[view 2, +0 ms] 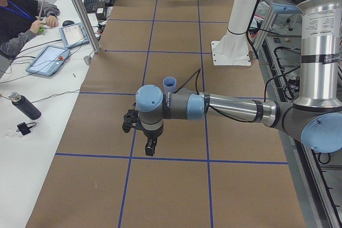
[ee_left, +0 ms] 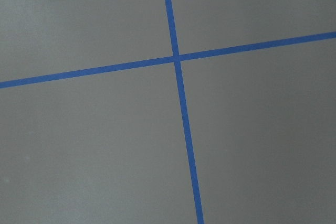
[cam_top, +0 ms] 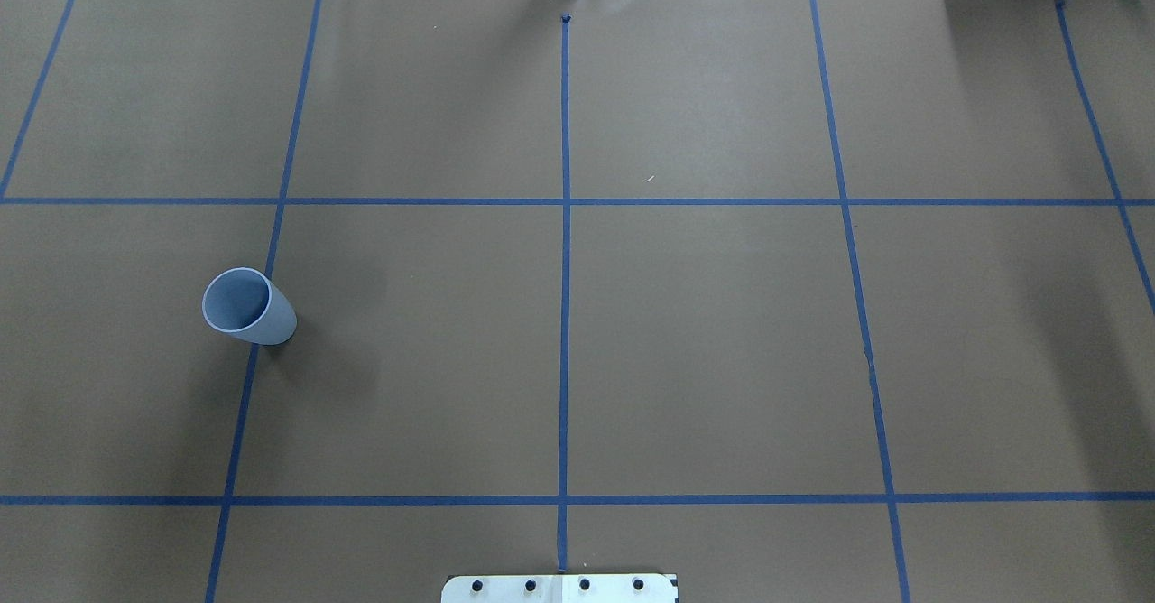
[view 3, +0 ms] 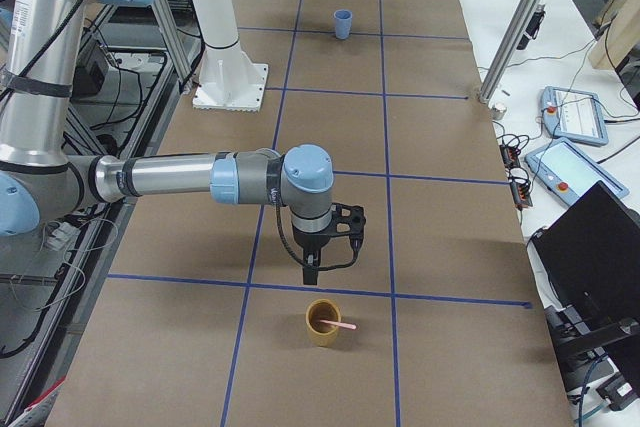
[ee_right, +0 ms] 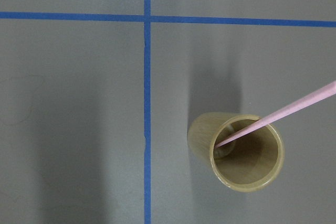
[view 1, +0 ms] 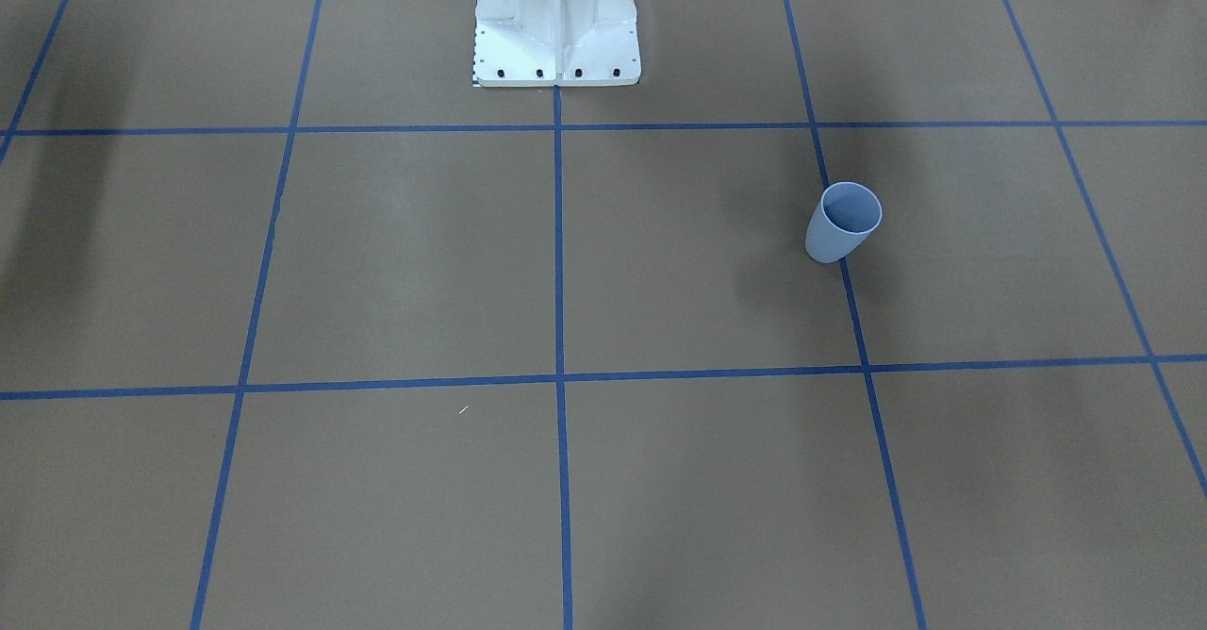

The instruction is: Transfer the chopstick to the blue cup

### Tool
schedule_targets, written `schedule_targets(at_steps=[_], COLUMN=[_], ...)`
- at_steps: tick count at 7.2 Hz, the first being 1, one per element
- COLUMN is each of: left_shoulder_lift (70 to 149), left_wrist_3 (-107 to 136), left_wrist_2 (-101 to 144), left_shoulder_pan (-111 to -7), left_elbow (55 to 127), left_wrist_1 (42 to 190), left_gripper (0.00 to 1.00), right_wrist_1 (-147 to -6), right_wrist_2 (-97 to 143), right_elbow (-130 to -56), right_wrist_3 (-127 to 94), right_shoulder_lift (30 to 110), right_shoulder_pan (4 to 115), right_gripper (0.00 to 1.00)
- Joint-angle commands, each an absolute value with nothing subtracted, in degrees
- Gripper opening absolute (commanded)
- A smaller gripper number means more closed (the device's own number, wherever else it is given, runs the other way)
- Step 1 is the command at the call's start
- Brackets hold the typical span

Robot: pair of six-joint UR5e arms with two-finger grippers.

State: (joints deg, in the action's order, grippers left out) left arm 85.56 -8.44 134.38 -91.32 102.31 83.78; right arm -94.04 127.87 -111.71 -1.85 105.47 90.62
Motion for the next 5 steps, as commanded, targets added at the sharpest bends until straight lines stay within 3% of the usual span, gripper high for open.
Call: schedule_targets(at_steps=[1,5], left_shoulder_lift=[85.5,86.1], left_wrist_3=[-8.5,-8.6], left_wrist_2=[134.4,134.4], left_shoulder_pan=[-91.3,-91.3], left_elbow=[102.5,107.7], left_wrist_1=[83.8,84.0], left_gripper=[0.99,0.99], right_wrist_1=[-93.9,-93.6], right_wrist_2=[127.9,129.9], right_elbow=[-111.7,-112.1], right_wrist_3=[-1.8,-1.5], right_shoulder_lift=[105.5,104.8], right_shoulder_pan=[90.5,90.5], right_gripper=[1.00,1.00])
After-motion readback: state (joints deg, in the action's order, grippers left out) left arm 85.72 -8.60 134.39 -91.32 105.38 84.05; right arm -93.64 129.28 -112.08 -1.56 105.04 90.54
